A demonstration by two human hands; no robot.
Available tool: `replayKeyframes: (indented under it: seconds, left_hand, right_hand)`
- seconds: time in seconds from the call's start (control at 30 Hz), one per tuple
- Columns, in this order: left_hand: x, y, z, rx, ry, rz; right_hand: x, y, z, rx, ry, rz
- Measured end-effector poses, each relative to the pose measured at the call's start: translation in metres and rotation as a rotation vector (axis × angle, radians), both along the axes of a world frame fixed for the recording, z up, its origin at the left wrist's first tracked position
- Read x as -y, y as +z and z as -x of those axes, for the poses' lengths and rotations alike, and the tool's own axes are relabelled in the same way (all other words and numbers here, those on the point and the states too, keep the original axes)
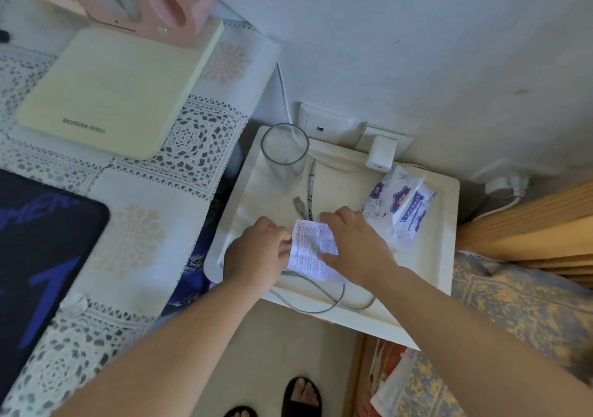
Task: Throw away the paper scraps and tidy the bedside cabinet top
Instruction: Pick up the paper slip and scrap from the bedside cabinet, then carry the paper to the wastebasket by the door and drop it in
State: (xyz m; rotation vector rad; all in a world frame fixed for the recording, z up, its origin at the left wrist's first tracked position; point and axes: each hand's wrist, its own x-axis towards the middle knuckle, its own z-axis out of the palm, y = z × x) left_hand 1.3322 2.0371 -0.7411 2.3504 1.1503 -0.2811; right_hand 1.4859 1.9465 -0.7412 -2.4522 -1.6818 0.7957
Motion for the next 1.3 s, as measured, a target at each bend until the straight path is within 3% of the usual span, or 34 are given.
replayKeyframes:
  seconds: [0.3, 0.5, 0.7, 0.87, 1.03, 1.17, 1.3]
  left_hand:
    - [0.001, 0.017, -0.002, 0.035, 0.138, 0.001]
    - [0.005, 0.061, -0.008, 0.124, 0.195, 0.027]
    - [0.001, 0.147, 0.002, 0.413, 0.308, 0.051]
    - [-0.010, 0.238, 0.034, 0.714, 0.541, -0.029]
    - [-0.028, 0.334, 0.109, 0.849, 0.661, -0.143]
    - [-0.028, 0.400, 0.216, 0.827, 0.768, -0.319]
    - [-0.006, 0.452, 0.335, 0.859, 0.948, -0.372]
  right_hand:
    - [0.011, 0.017, -0.006, -0.127, -0.174, -0.057]
    - [0.021, 0.064, -0.017, -0.399, -0.389, -0.106]
    - [0.016, 0.151, -0.026, -0.587, -0.449, -0.277]
    - [-0.005, 0.246, -0.017, -0.739, -0.428, -0.379]
    - [-0.034, 0.347, 0.030, -0.845, -0.336, -0.524]
    - [-0.059, 0.419, 0.099, -0.876, -0.154, -0.554]
    - [-0.080, 0.477, 0.196, -0.915, 0.026, -0.543]
